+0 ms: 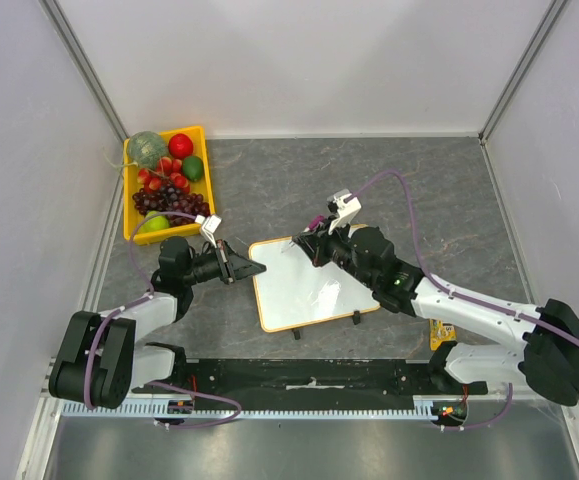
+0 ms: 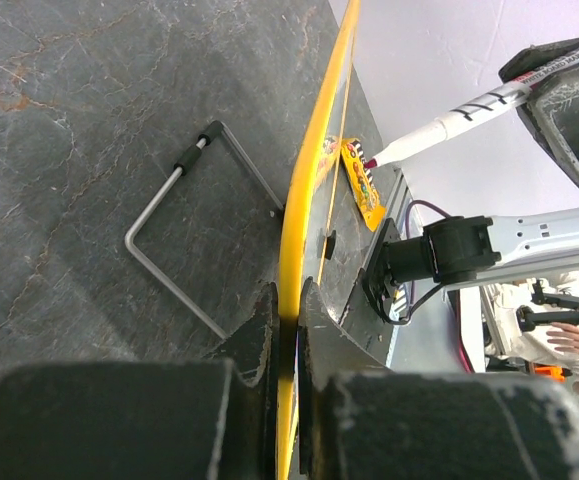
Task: Write a sentence on the whiteboard
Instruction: Hold the whiteboard at the center of the board, then write a sentence on the whiteboard.
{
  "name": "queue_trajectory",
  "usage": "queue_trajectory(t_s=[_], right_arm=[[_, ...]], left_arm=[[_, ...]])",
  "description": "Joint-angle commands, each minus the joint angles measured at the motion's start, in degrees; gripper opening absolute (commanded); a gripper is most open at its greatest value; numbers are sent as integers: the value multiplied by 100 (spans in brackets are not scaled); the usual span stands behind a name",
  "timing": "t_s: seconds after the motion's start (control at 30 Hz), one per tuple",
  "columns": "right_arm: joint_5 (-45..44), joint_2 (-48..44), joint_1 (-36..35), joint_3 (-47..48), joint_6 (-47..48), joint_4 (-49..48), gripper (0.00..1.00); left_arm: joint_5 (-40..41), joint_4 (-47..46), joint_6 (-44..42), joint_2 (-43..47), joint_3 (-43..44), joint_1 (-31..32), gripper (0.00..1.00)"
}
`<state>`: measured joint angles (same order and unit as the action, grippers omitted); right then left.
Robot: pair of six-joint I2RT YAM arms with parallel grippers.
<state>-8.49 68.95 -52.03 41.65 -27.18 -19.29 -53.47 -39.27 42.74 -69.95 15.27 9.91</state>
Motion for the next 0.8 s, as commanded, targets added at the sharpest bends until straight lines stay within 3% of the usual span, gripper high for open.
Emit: queue_trajectory(t_s=[0.0,0.77], right_arm=[[-293,75,-44,309,108,-295,0],[-583,426,-53,238,46,-427,0]], left_arm=[[364,472,-416,-10,3,46,2],[417,613,-539,52,11,116,2]])
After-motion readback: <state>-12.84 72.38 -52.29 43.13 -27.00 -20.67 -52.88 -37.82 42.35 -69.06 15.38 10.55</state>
